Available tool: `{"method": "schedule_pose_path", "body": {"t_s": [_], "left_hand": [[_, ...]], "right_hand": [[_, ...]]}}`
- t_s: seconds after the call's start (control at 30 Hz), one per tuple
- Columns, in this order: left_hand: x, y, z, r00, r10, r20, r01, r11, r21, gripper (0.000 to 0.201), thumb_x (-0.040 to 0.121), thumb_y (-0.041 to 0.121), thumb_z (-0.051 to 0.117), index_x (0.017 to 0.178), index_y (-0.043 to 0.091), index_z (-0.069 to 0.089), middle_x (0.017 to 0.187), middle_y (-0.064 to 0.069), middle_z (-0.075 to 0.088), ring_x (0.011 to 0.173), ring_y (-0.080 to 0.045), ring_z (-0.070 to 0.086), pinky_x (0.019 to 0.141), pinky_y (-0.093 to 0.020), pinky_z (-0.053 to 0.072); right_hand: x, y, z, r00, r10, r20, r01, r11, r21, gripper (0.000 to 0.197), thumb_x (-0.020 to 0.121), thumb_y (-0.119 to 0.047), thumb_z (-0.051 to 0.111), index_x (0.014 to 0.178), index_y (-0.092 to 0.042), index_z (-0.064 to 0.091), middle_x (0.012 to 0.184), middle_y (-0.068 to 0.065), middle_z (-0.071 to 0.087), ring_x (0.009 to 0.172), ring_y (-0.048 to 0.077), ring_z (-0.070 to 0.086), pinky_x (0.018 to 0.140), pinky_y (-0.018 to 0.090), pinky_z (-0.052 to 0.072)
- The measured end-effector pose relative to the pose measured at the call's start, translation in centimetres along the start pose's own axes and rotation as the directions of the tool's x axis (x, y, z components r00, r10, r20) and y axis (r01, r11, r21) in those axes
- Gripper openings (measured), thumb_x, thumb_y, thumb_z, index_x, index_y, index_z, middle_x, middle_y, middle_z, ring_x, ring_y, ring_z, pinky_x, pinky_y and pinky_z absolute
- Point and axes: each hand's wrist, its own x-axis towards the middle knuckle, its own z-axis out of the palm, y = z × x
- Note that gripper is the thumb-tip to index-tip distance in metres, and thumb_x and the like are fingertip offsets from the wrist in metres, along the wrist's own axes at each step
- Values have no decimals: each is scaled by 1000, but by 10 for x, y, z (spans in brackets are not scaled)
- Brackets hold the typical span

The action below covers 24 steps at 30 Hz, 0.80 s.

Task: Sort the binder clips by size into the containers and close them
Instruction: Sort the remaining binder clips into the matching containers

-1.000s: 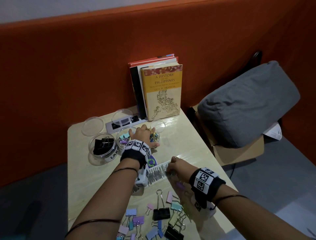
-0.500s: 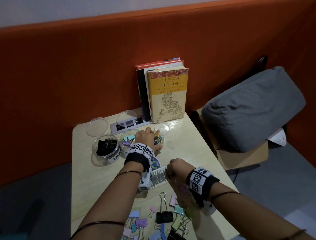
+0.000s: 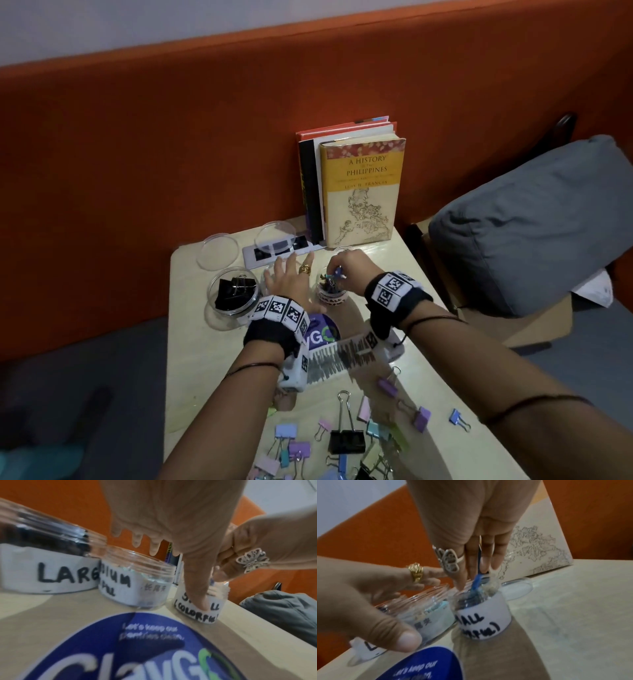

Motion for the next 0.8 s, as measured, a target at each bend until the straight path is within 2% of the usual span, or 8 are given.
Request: {"method": "schedule_pose_path", "body": {"t_s": [0.13, 0.27, 0.4, 0.47, 0.53, 0.6, 0.67, 0.8], "left_hand": [[-14, -15, 18, 996, -33, 87, 38, 997, -66, 113, 71, 59, 69, 149, 31, -8, 156, -10, -23, 143, -39, -19, 116, -56, -7], [-39, -13, 27, 994, 30, -108, -46, 988, -149, 102, 77, 57, 62, 148, 35, -7, 148, -1, -38, 142, -35, -25, 115, -52, -11], [-85, 6, 27, 982, 165, -94, -181, 966, -185, 78, 82, 49, 60, 147, 36, 19, 158, 3, -6, 146, -26, -3, 118, -48, 3], [-110, 19, 37, 967, 253, -12, -246, 928, -280, 57, 82, 40, 64, 135, 34, 42, 149, 5, 24, 138, -17, 27, 116, -43, 28], [-129, 31, 48, 935, 337, 113, -275, 886, -372, 46, 81, 33, 69, 123, 32, 52, 133, 10, 42, 118, -7, 49, 102, -28, 45], [-137, 43, 56, 865, 443, 237, -368, 880, -301, 47, 80, 31, 71, 123, 24, 53, 126, 5, 48, 114, -11, 52, 97, -23, 43], [-139, 53, 55, 816, 475, 328, -430, 879, -204, 49, 81, 31, 70, 125, 19, 53, 124, -1, 49, 117, -19, 49, 98, -31, 41], [-143, 70, 46, 783, 460, 418, -482, 874, -58, 46, 85, 24, 65, 127, 12, 50, 124, -12, 47, 115, -31, 49, 97, -41, 42]], "right_hand": [[-9, 2, 14, 998, -60, -31, 59, 998, -28, 32, 75, -11, 67, 108, -16, 66, 112, 9, 65, 107, 30, 54, 93, 32, 42], [-61, 13, 24, 993, -15, -118, 31, 990, 136, 28, 77, -10, 68, 105, -14, 65, 113, 8, 60, 103, 23, 54, 90, 29, 42], [-121, 34, 45, 991, 42, 128, -53, 995, 87, 23, 82, -8, 62, 102, -17, 68, 104, 6, 62, 88, 18, 57, 77, 21, 42], [-141, 41, 56, 974, 60, 220, -77, 995, 69, 25, 81, -8, 61, 101, -19, 69, 95, 0, 58, 86, 18, 58, 72, 16, 41], [-153, 43, 68, 967, 60, 249, -84, 993, 88, 25, 78, -8, 63, 98, -22, 69, 83, -10, 46, 81, 15, 55, 71, 13, 39], [-157, 43, 74, 970, 62, 233, -85, 992, 91, 22, 78, -8, 62, 96, -18, 69, 80, -10, 42, 82, 19, 54, 73, 17, 38], [-155, 40, 74, 973, 53, 223, -63, 997, 41, 18, 81, -8, 59, 96, -10, 69, 87, 3, 52, 87, 23, 55, 73, 22, 38], [-154, 38, 64, 964, 93, 250, -77, 994, -72, 22, 78, -5, 60, 99, -4, 63, 103, 11, 57, 103, 28, 56, 78, 25, 38]]}}
